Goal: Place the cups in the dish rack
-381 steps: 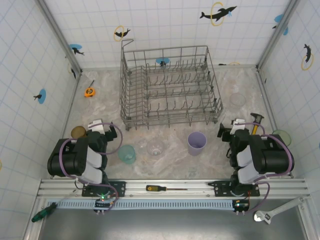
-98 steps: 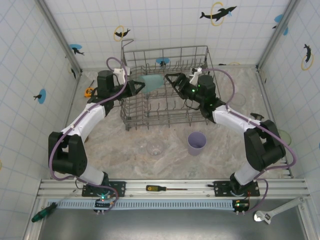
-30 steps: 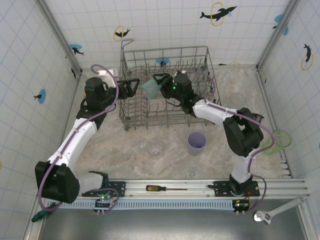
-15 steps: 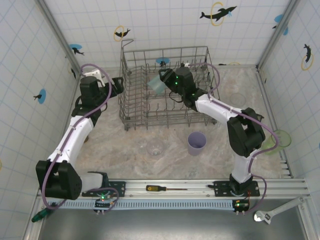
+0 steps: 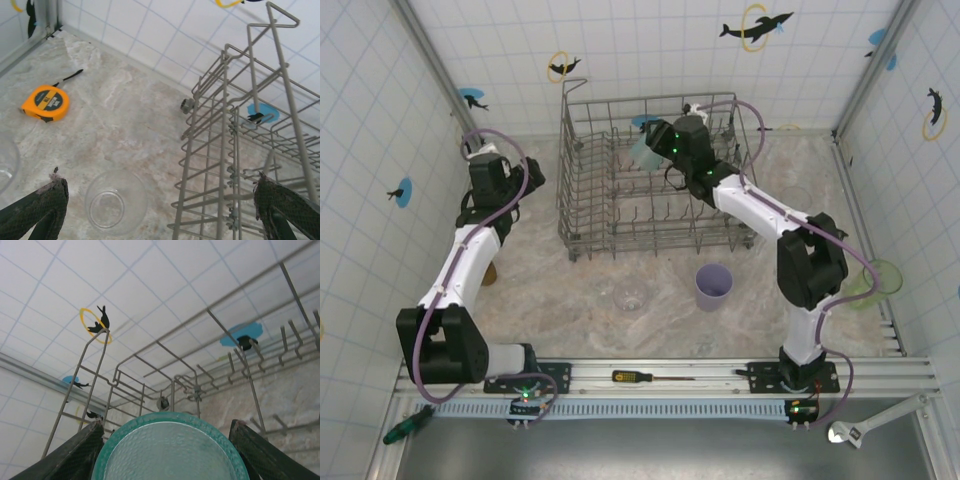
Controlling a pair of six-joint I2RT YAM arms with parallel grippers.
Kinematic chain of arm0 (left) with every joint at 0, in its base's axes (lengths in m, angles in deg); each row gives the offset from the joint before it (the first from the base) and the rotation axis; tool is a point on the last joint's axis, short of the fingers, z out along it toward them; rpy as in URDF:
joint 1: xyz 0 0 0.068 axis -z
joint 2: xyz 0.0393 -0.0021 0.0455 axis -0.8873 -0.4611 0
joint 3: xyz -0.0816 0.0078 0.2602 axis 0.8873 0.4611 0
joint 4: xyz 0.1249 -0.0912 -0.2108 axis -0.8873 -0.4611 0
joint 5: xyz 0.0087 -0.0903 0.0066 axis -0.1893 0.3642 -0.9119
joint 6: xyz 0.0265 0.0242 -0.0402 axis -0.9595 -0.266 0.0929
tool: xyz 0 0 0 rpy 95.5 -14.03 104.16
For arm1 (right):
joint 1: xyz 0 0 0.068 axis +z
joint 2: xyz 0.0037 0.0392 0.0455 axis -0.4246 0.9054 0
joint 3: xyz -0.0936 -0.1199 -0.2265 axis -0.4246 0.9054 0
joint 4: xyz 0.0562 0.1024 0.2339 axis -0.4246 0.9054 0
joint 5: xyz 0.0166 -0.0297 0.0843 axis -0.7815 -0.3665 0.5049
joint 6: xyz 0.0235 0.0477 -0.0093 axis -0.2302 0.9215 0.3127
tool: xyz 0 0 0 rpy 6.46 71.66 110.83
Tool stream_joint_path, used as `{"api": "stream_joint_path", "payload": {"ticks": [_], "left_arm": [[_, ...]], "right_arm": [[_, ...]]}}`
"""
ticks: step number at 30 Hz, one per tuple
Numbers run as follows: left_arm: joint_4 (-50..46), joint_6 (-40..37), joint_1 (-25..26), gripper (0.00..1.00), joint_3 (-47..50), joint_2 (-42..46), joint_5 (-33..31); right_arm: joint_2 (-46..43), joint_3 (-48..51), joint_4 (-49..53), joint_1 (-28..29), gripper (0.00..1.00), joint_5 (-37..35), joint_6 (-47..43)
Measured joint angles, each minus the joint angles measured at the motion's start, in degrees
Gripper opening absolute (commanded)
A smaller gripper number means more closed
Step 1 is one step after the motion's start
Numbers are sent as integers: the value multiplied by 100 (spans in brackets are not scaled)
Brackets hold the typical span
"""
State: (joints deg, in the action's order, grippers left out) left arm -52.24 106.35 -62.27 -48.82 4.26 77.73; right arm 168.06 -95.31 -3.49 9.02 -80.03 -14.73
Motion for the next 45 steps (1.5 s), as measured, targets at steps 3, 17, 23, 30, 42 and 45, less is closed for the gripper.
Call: {"api": "stream_joint_path", "payload": {"ticks": [3, 17, 23, 30, 42, 45], "left_arm": [[2, -2, -4, 98, 0, -26, -4], [-7, 0, 4, 98, 0, -140, 4], [-4, 0, 4, 97, 0, -146, -4], [-4, 0, 4, 97, 0, -146, -26], [-2, 0, 4, 98, 0, -151, -13], [-4, 0, 4, 98, 0, -162, 2]], "right_arm": [[190, -374, 31, -2, 29, -118, -372], [1279, -1582, 326, 17, 33, -667, -1840], [1631, -1829, 334, 101, 35, -839, -2380], [2041, -2000, 212, 136, 36, -931, -2789], [2424, -2247, -181, 275, 39, -1207, -3742], [2428, -2247, -289, 273, 39, -1268, -3858]]}}
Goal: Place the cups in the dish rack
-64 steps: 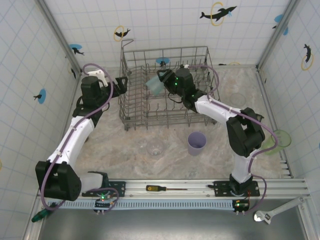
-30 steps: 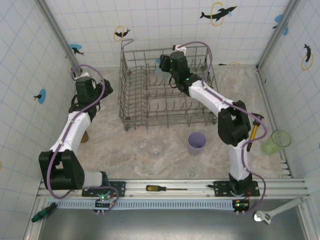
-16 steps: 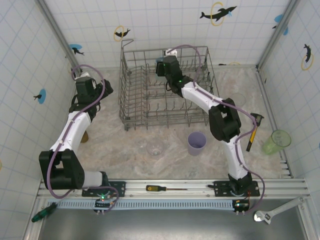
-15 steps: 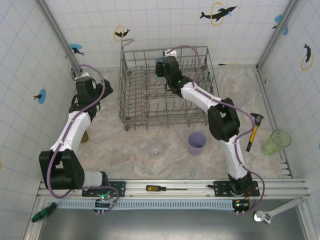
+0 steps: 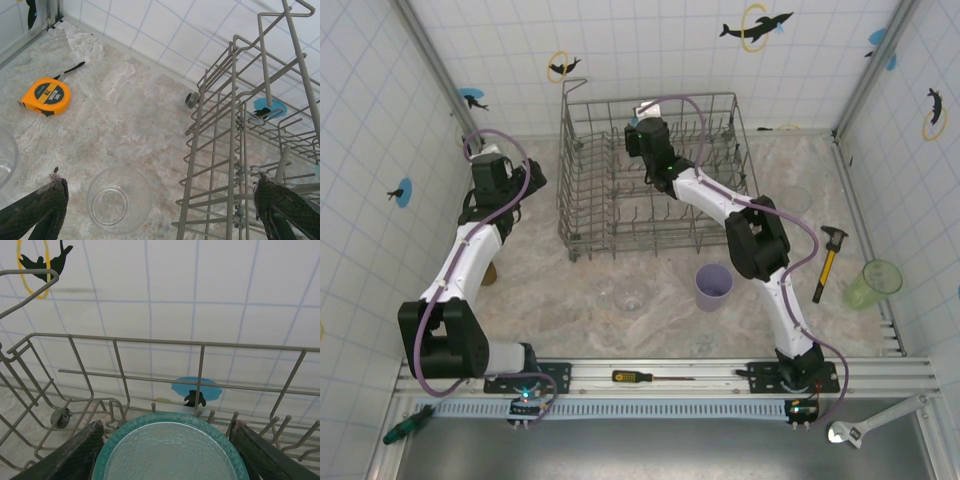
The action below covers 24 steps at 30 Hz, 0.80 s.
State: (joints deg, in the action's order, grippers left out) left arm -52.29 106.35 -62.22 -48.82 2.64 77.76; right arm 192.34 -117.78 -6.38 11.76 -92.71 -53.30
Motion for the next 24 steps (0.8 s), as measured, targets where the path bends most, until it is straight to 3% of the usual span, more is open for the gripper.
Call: {"api": "stream_joint_path", "payload": {"ticks": [24], "left_arm": [[2, 0, 0, 98, 0, -63, 63]], "right_arm": [[470, 0, -566, -326, 42, 247, 98]]}}
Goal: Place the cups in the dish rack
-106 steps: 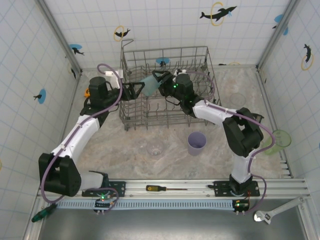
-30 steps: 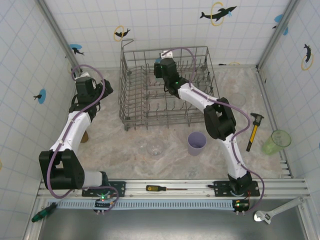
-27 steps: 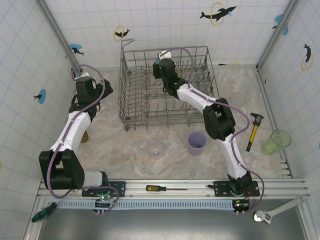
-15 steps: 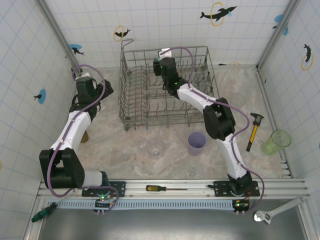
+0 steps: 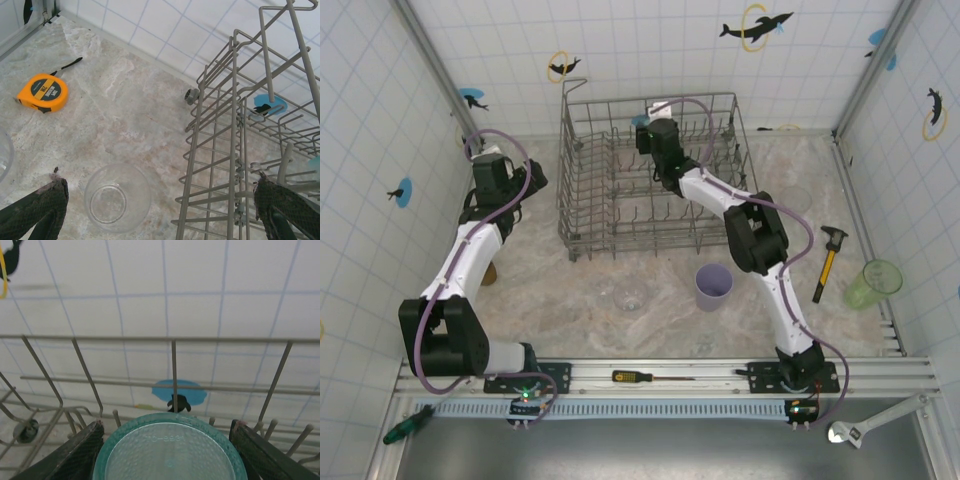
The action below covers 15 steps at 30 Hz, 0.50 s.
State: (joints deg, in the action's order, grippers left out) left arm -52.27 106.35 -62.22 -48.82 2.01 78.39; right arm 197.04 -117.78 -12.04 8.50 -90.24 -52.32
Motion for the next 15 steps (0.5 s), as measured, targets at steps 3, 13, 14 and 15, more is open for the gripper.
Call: {"api": "stream_joint_path", "payload": {"ticks": [3, 13, 14, 15], "left_arm": [[0, 0, 0, 98, 0, -4, 2], [0, 0, 0, 98, 0, -15, 66], [0, 0, 0, 97, 0, -15, 66], [0, 0, 0, 98, 0, -15, 66]], "right_arm": [[94, -2, 68, 0, 41, 37, 52], [98, -2, -7, 0, 41, 28, 107], [98, -2, -4, 0, 41, 26, 109], [96, 0, -4, 0, 41, 15, 111]]}}
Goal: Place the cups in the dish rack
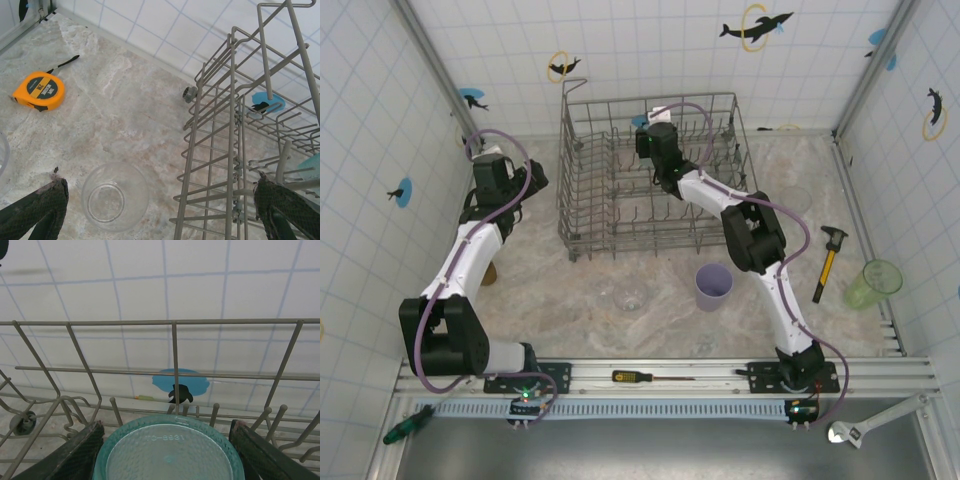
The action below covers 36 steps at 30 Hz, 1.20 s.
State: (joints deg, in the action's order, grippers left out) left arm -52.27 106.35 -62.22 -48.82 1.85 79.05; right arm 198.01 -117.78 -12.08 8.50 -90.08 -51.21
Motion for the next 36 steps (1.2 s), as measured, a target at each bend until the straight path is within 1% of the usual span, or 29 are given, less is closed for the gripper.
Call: {"api": "stream_joint_path", "payload": {"ticks": [11, 18, 28, 36], "left_arm": [[0, 2, 0, 98, 0, 0, 0], [0, 2, 0, 98, 0, 0, 0], [0, 2, 0, 98, 0, 0, 2], [2, 2, 0, 97, 0, 0, 24]], "right_arm": [[0, -26, -66, 13, 40, -151, 7], [-48, -358, -94, 57, 40, -275, -142], [-240, -411, -190, 409, 40, -282, -223], [-236, -411, -190, 352, 40, -348, -243]]}}
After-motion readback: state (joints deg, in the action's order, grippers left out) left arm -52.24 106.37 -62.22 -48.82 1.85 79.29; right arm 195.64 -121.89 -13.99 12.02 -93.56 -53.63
